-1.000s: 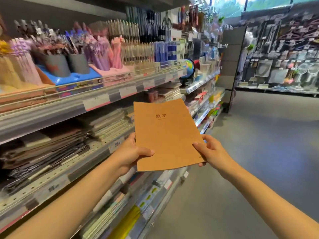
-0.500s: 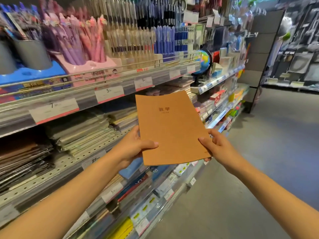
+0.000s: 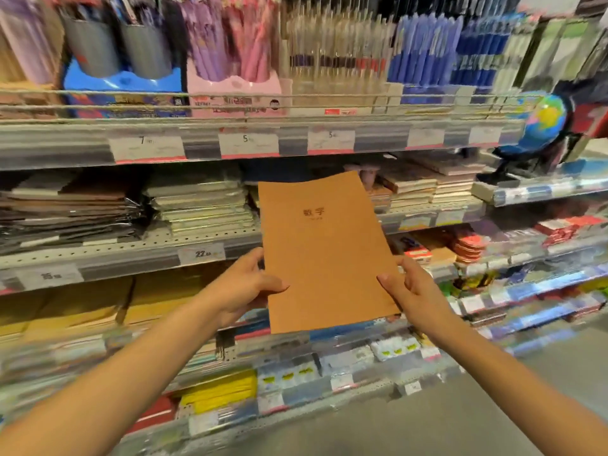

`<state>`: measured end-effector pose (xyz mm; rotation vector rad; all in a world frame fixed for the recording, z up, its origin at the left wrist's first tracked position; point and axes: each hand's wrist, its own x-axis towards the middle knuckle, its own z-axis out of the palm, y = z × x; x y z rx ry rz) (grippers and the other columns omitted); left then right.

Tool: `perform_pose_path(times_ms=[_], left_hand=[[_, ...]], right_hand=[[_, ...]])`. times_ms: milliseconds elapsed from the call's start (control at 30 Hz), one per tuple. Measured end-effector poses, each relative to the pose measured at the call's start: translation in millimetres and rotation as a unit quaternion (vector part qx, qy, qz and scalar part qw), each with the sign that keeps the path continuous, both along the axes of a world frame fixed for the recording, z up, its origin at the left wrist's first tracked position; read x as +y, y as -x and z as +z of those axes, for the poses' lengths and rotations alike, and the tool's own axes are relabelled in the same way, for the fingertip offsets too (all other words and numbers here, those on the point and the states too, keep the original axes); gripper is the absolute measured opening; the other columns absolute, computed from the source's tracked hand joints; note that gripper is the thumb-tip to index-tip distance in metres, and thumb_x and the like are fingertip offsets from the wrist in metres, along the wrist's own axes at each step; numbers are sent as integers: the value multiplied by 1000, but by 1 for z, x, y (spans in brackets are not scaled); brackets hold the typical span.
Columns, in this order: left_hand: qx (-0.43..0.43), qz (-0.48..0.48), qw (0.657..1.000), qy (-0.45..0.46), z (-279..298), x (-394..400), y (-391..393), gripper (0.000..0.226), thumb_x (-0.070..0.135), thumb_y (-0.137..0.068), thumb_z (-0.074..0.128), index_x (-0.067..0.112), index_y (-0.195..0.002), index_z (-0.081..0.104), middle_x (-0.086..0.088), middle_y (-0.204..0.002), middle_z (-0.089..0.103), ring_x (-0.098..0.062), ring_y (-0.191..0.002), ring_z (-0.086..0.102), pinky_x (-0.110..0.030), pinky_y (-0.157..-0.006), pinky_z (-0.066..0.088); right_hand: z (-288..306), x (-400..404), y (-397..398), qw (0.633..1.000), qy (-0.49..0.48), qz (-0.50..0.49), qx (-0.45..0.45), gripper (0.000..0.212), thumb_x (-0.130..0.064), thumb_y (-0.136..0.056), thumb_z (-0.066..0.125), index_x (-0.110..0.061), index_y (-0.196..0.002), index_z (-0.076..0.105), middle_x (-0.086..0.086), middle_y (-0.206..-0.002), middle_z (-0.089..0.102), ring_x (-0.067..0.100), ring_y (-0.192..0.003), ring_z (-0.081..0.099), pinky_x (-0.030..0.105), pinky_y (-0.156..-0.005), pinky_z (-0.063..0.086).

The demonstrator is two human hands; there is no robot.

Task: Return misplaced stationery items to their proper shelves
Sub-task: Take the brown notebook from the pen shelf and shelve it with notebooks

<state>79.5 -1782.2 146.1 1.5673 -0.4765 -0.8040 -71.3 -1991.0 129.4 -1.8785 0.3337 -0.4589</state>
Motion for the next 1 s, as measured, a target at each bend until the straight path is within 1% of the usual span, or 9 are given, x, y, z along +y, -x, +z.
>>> perform_pose_path(times_ms=[100, 267, 400, 500, 567, 633, 700, 767, 1000], left_hand=[[19, 70, 997, -5, -15, 19, 14, 48, -11, -82, 57, 21, -117, 48, -11, -100, 70, -26, -88, 67, -42, -83, 52], [42, 158, 986, -19, -30, 53, 26, 57, -17, -78, 57, 12, -126, 43, -18, -114, 62, -29, -93, 63, -42, -78, 52], [55, 202, 977, -41, -39, 80, 32, 52, -22, -75, 57, 13, -114, 51, -13, -102, 65, -29, -94, 62, -41, -80, 52], [74, 237, 966, -70, -49, 101, 40, 41, -24, -74, 57, 10, -97, 58, -13, -95, 67, -32, -93, 61, -44, -87, 49], [87, 257, 959, -84, -57, 114, 46, 39, -24, -74, 57, 7, -98, 56, -14, -93, 67, -32, -91, 62, -46, -87, 48], [105, 274, 952, -85, -66, 124, 52, 39, -24, -75, 55, 6, -100, 55, -14, -92, 67, -30, -88, 63, -43, -79, 53], [122, 284, 948, -82, -74, 129, 57, 34, -21, -81, 50, 9, -96, 55, -11, -90, 67, -26, -83, 63, -34, -63, 58], [146, 290, 943, -78, -81, 133, 60, 31, -17, -86, 44, 10, -97, 52, -10, -89, 65, -23, -79, 61, -27, -51, 56], [217, 316, 920, -78, -105, 132, 57, 35, -16, -91, 33, 11, -92, 55, -6, -77, 66, -22, -73, 62, -26, -45, 56]], right_hand=[[-9, 0, -13, 997, 10, 69, 21, 23, -15, -93, 47, -5, -114, 45, 5, -73, 64, 5, -45, 61, 21, -39, 49], [-20, 20, -36, 986, 49, 156, 39, 20, -15, -94, 47, -11, -112, 43, -1, -74, 61, 0, -45, 61, 15, -40, 48], [-32, 39, -51, 974, 53, 212, 51, 20, -16, -94, 46, -11, -112, 43, -2, -74, 62, -1, -46, 61, 16, -40, 49], [-43, 54, -60, 961, 53, 263, 65, 16, -18, -94, 46, -14, -109, 42, -1, -69, 63, 0, -46, 61, 17, -42, 50], [-51, 64, -66, 953, 47, 288, 76, 15, -20, -94, 46, -16, -108, 43, -2, -72, 62, 1, -49, 61, 20, -44, 53], [-61, 73, -72, 947, 44, 307, 82, 14, -21, -94, 46, -18, -107, 43, -1, -76, 62, 2, -52, 62, 20, -44, 53], [-70, 79, -77, 941, 49, 324, 88, 13, -22, -94, 46, -21, -107, 42, -1, -77, 61, 1, -52, 63, 20, -44, 52], [-77, 83, -82, 935, 59, 337, 96, 13, -22, -94, 46, -22, -107, 41, -3, -76, 60, -1, -49, 61, 19, -43, 50], [-95, 87, -98, 915, 97, 364, 147, 24, -23, -95, 45, -13, -117, 42, -1, -81, 61, -2, -48, 61, 20, -45, 53]])
